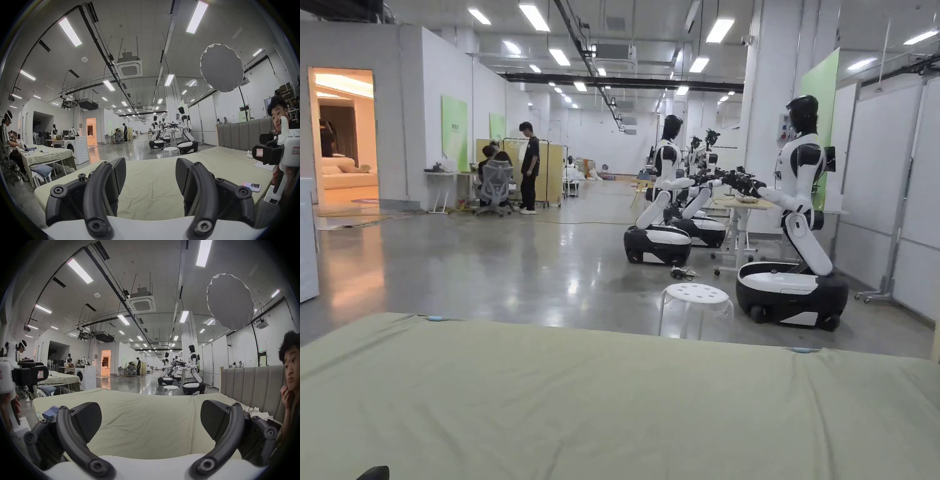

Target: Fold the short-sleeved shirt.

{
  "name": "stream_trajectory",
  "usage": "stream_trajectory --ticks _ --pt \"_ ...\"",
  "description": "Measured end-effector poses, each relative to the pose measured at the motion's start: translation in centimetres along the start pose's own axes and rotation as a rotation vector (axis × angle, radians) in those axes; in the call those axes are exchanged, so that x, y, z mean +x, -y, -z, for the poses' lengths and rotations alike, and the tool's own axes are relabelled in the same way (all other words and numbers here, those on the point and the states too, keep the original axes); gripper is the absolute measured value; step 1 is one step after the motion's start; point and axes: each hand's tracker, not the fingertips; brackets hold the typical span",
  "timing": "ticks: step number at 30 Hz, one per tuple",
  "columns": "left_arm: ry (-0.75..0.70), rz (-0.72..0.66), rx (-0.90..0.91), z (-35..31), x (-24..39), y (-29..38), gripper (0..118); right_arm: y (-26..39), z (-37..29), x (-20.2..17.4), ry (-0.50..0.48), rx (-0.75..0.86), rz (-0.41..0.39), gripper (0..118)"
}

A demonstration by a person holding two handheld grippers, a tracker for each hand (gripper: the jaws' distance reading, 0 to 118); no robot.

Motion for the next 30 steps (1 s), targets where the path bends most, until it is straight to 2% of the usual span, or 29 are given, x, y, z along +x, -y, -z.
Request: stream_trajectory --ticks 5,9,14,20,23,26,28,30 --pt "0.006 -0.017 -0.006 0.1 -0.1 0.0 62 -0.7 0.1 -0.3 -0.024 -0.022 0.0 118" --pt "0.011 -0.02 -0.007 0.3 -0.1 -0.1 62 -1.0 0.8 0.1 -0.033 -0.074 0.09 118" --pt "0.011 -0.018 -0.011 0.3 -0.1 -0.1 62 -1.0 0.8 1.2 0.02 -0.074 0.165 118" --pt "-0.025 -0.058 -0.024 0.5 -0.5 -0.2 62 -1.6 1.4 2.1 0.074 -0.154 0.188 118" --pt "-0.014 -0.081 -0.019 0.4 -0.7 -0.2 62 -1.4 1.5 3.1 -0.007 -0.155 0.339 118" --pt "-0.008 -0.078 -0.021 0.5 -0.6 -0.3 62 -1.6 1.7 3.8 -0.042 -0.146 0.48 118" --pt "-0.004 -0.073 -0.031 0.6 -0.5 -0.3 62 -2.0 1.9 3.9 -0.068 -0.141 0.508 118" --pt "-0.016 -0.077 -0.044 0.7 -0.4 -0.3 62 -1.8 2.3 4.3 -0.05 -0.159 0.496 118"
